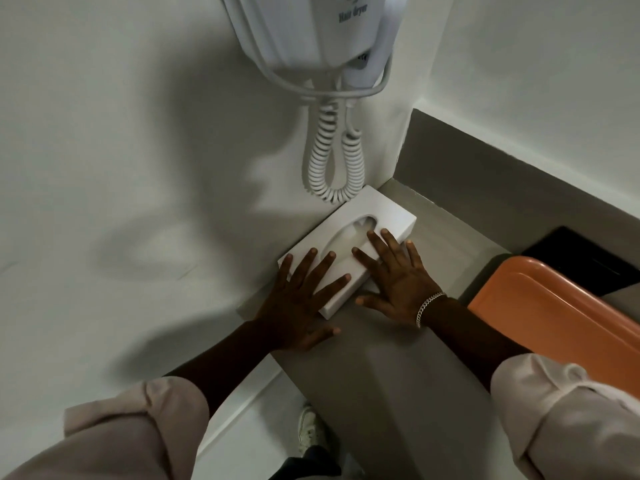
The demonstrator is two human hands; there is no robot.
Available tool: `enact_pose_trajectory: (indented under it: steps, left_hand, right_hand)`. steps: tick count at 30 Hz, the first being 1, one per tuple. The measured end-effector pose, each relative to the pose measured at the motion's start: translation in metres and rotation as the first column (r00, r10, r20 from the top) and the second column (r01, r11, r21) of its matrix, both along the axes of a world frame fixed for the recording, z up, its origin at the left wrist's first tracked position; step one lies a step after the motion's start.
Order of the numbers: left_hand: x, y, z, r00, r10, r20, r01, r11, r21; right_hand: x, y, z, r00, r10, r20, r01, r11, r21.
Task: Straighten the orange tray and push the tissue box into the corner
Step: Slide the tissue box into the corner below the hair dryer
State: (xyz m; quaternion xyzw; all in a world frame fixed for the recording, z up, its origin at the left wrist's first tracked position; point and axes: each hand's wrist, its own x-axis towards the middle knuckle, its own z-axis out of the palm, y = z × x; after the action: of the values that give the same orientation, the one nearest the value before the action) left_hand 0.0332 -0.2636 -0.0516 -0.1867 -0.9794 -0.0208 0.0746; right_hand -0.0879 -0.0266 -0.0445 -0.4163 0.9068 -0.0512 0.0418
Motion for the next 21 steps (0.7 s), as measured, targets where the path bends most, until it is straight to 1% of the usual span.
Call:
enact_pose_trajectory:
  steps: [8,21]
  left_hand:
    - [-0.038,0.01,-0.004,0.999,0.003,0.048,-0.001,1.0,-0.029]
    - [-0.096,0.038,-0.009,1.0,0.0,-0.003,0.0,1.0,-0.003]
  right_hand:
    - [-0.03,0.012,0.003,0.999,-0.037,0.014,0.036,0.999,0.039]
    - [-0.089,0.034,0.002,0.997,-0.074,0.016,0.071,0.99,0.125]
